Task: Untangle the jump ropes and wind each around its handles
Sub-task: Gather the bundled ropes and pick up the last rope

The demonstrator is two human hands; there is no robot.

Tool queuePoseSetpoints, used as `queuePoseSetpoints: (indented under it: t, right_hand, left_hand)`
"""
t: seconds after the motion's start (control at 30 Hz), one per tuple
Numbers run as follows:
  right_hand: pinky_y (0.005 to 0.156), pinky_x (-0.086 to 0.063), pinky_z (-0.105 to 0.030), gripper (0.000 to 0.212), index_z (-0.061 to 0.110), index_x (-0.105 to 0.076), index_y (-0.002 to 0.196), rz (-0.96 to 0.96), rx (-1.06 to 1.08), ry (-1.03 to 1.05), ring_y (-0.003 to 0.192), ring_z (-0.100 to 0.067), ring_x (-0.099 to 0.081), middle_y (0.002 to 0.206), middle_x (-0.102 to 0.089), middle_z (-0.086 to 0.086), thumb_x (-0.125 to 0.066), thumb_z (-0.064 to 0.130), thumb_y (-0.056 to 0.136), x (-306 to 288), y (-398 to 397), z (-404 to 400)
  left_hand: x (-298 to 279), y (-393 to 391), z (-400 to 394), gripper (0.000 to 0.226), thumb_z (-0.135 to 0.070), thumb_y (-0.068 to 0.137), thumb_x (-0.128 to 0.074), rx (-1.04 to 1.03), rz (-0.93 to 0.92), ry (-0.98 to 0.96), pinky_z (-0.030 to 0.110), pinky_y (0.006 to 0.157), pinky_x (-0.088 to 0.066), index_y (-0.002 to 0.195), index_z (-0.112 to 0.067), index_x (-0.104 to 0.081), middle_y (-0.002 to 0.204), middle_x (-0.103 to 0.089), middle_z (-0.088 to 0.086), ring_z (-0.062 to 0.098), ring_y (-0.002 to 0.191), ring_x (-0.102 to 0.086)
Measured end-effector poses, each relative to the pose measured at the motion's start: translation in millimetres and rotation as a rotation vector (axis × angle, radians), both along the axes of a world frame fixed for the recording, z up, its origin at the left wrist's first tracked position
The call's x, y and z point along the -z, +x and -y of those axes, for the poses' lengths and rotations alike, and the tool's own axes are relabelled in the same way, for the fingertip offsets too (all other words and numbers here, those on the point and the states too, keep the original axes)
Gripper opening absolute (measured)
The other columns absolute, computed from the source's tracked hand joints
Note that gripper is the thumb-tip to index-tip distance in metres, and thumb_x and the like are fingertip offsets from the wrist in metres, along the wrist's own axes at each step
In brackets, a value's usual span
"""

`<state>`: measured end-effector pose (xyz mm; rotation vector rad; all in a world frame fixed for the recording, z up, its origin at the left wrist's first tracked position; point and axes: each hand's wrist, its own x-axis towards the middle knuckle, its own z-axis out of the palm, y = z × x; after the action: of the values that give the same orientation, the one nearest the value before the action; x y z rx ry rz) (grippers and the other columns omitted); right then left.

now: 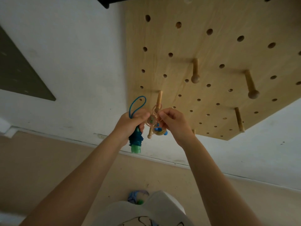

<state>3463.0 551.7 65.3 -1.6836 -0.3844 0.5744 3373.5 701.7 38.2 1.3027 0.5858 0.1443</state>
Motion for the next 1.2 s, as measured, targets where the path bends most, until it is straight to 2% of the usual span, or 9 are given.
queuePoseSetpoints:
  t: [0.2,0.33,0.47,0.6,0.8,0.9,1.03,1.13,1.2]
  right_hand:
    - [0.050,-0.041,-0.022,0.008,0.011,-0.070,0.089,0.013,-0.045,-0.008,0.054,-0.013,-0.048,0.068,-0.063,-0.004,-0.067,0.019,0.092,7,9,3]
    - [0.047,-0.038,-0.019,0.009,0.006,-0.071,0.087,0.035,0.058,-0.051,0.047,-0.008,-0.046,0.064,-0.060,0.002,-0.066,0.013,0.092,14,18,0]
    - [0.055,-0.043,-0.025,0.011,0.016,-0.072,0.082,0.043,0.154,-0.070,0.056,-0.012,-0.047,0.062,-0.054,0.001,-0.067,0.014,0.092,25,29,-6]
    - [0.060,-0.047,-0.030,0.013,0.019,-0.068,0.082,-0.013,0.179,-0.062,0.062,-0.015,-0.055,0.064,-0.062,0.000,-0.063,0.015,0.094,33,41,-16]
    - [0.055,-0.048,-0.015,0.008,0.014,-0.065,0.089,-0.043,0.185,-0.053,0.063,-0.005,-0.062,0.075,-0.068,-0.002,-0.062,0.017,0.095,36,53,-26]
    - [0.062,-0.052,-0.021,0.005,0.016,-0.066,0.093,-0.067,0.191,-0.023,0.074,-0.011,-0.068,0.082,-0.073,-0.001,-0.062,0.019,0.095,35,60,-32]
    - [0.069,-0.054,-0.030,0.009,0.017,-0.067,0.101,-0.082,0.185,-0.031,0.088,-0.022,-0.072,0.093,-0.075,-0.006,-0.060,0.018,0.096,32,68,-34]
    - [0.073,-0.058,-0.038,0.015,0.016,-0.062,0.109,-0.151,0.144,-0.072,0.080,-0.025,-0.072,0.091,-0.075,-0.010,-0.062,0.020,0.095,29,66,-28]
    - [0.060,-0.057,-0.029,0.019,0.013,-0.058,0.113,-0.152,0.155,-0.098,0.064,-0.017,-0.068,0.084,-0.072,-0.008,-0.061,0.019,0.095,23,60,-22]
  left_hand:
    - [-5,18,2,0.033,-0.027,0.087,-0.073,0.048,0.001,0.095,0.029,0.060,-0.047,0.079,0.004,-0.066,0.059,-0.055,0.007,0.018,0.055,-0.051]
    - [-3,31,-2,0.010,-0.022,0.086,-0.075,0.102,-0.034,0.119,0.022,0.056,-0.046,0.077,-0.018,-0.076,0.056,-0.057,0.003,0.013,0.052,-0.053]
    - [4,42,-11,0.011,-0.026,0.085,-0.076,0.113,-0.121,0.118,0.026,0.059,-0.046,0.090,-0.017,-0.077,0.057,-0.058,0.004,0.014,0.053,-0.054]
    - [2,54,-13,0.016,-0.023,0.090,-0.072,0.091,-0.075,0.104,0.024,0.052,-0.047,0.076,-0.014,-0.070,0.056,-0.055,0.007,0.015,0.047,-0.050]
    - [5,71,-11,0.007,-0.016,0.090,-0.071,-0.019,-0.025,0.089,0.024,0.047,-0.051,0.088,-0.009,-0.073,0.064,-0.067,0.011,0.017,0.049,-0.060]
    - [5,76,-11,0.007,-0.018,0.091,-0.070,-0.057,0.005,0.101,0.028,0.050,-0.054,0.087,-0.014,-0.074,0.071,-0.066,0.019,0.025,0.054,-0.060]
    - [5,81,-15,0.016,-0.025,0.090,-0.071,-0.094,0.004,0.081,0.024,0.058,-0.055,0.105,-0.024,-0.075,0.085,-0.075,0.003,0.014,0.070,-0.068]
    - [5,74,-19,0.012,-0.027,0.092,-0.070,-0.086,-0.022,0.122,0.019,0.054,-0.050,0.102,-0.021,-0.071,0.065,-0.067,-0.005,0.006,0.055,-0.062]
    - [4,63,-20,0.017,-0.027,0.095,-0.065,-0.037,-0.025,0.157,0.019,0.050,-0.047,0.091,-0.010,-0.066,0.056,-0.059,0.000,0.008,0.047,-0.056]
